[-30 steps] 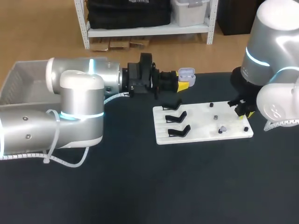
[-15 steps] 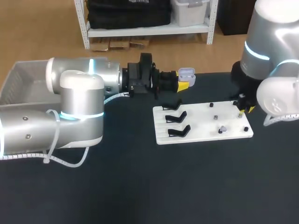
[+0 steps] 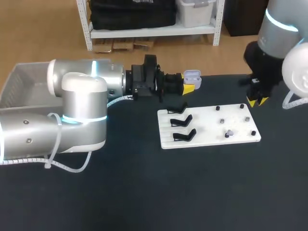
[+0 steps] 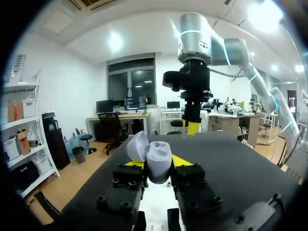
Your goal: Pick up each earbud case from the left stands, insert the matching earbuds, close the lid, and place the case in the box.
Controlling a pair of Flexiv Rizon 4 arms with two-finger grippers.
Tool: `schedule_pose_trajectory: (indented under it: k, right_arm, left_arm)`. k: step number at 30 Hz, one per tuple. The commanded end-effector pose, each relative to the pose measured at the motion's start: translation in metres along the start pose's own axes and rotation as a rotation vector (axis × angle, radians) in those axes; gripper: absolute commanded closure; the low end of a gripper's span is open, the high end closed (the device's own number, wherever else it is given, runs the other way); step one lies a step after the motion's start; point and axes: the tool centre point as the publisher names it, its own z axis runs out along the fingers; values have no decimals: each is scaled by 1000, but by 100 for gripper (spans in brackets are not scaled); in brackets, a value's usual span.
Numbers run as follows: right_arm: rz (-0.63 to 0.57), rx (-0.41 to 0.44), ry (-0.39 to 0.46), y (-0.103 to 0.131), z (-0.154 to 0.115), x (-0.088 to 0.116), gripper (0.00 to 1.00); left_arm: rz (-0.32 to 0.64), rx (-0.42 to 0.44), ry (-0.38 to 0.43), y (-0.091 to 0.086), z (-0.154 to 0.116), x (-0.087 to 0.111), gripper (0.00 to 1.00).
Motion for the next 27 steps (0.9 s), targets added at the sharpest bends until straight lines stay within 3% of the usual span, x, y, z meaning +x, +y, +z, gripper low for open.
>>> schedule_pose_trajectory:
  k: [1,4,5,6,9,10,12,13,27]
  right_arm:
    - [1,0,-1,0,-2,2,100]
    - [1,0,-1,0,-2,2,100]
    - [184,72,62,2,-7,-10,100]
    - [283,43,44,4,-13,-14,100]
    - [743,216,46,23,-33,-25,100]
    - [877,292,96,28,-36,-24,100]
    - [993,311,119,41,-45,-31,100]
    - [974,270,86,49,-50,-38,100]
    - [974,270,86,49,-50,-38,100]
  left_arm:
    - [4,-8,-7,-2,0,1,100]
    - [4,-8,-7,-2,0,1,100]
    - [4,-8,-7,-2,0,1,100]
    - [4,-8,-7,-2,0,1,100]
    - [4,-8,-7,-2,0,1,100]
    - [4,-8,-7,-2,0,1,100]
    - [4,-8,-7,-2,0,1,100]
    - [4,-8,-7,-2,0,1,100]
    - [4,-8,-7,-2,0,1,100]
